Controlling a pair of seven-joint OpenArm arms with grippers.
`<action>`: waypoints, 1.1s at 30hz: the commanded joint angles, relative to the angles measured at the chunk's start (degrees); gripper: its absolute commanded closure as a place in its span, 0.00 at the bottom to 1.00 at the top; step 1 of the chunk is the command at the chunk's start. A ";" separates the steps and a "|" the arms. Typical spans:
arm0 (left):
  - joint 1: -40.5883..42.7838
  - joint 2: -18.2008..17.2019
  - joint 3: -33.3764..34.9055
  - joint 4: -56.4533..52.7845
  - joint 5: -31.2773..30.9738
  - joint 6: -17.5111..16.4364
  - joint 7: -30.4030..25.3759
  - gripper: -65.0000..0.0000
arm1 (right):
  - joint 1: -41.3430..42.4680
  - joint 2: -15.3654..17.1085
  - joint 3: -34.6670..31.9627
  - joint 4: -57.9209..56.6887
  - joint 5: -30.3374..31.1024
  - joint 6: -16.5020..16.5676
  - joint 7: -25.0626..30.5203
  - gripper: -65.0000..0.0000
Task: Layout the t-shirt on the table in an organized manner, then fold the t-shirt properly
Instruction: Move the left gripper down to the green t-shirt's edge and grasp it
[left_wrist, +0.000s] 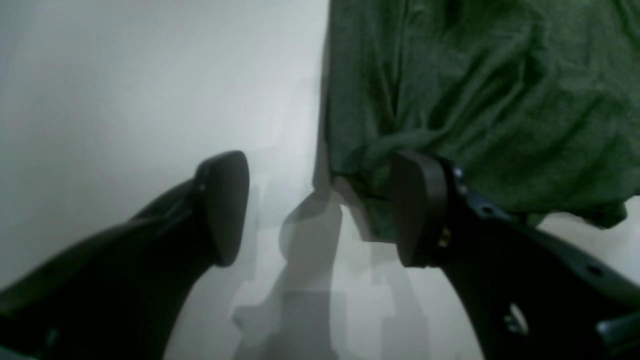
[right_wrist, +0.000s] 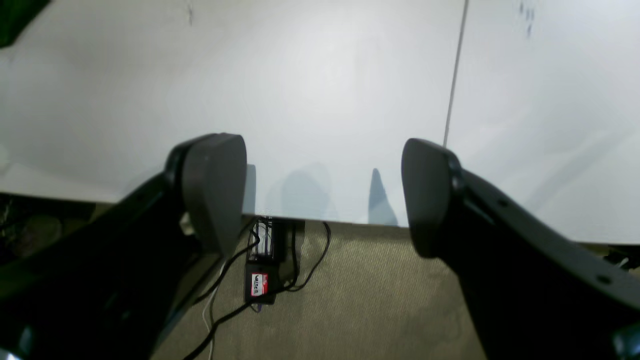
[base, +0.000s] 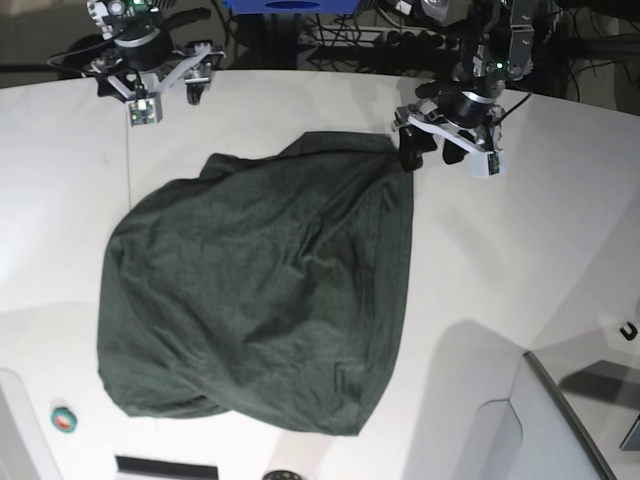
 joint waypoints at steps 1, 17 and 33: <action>-0.86 0.43 -0.17 0.77 -0.60 -0.27 -1.05 0.34 | -0.45 0.17 0.04 0.75 0.16 -0.12 1.13 0.30; -5.43 1.92 0.54 -3.10 -0.60 -0.27 -0.61 0.73 | -0.10 1.31 0.04 0.66 0.16 -0.12 1.13 0.30; -5.61 1.48 1.06 2.62 -0.60 -0.01 -0.43 1.00 | 0.69 1.40 0.04 0.48 0.16 -0.12 1.13 0.30</action>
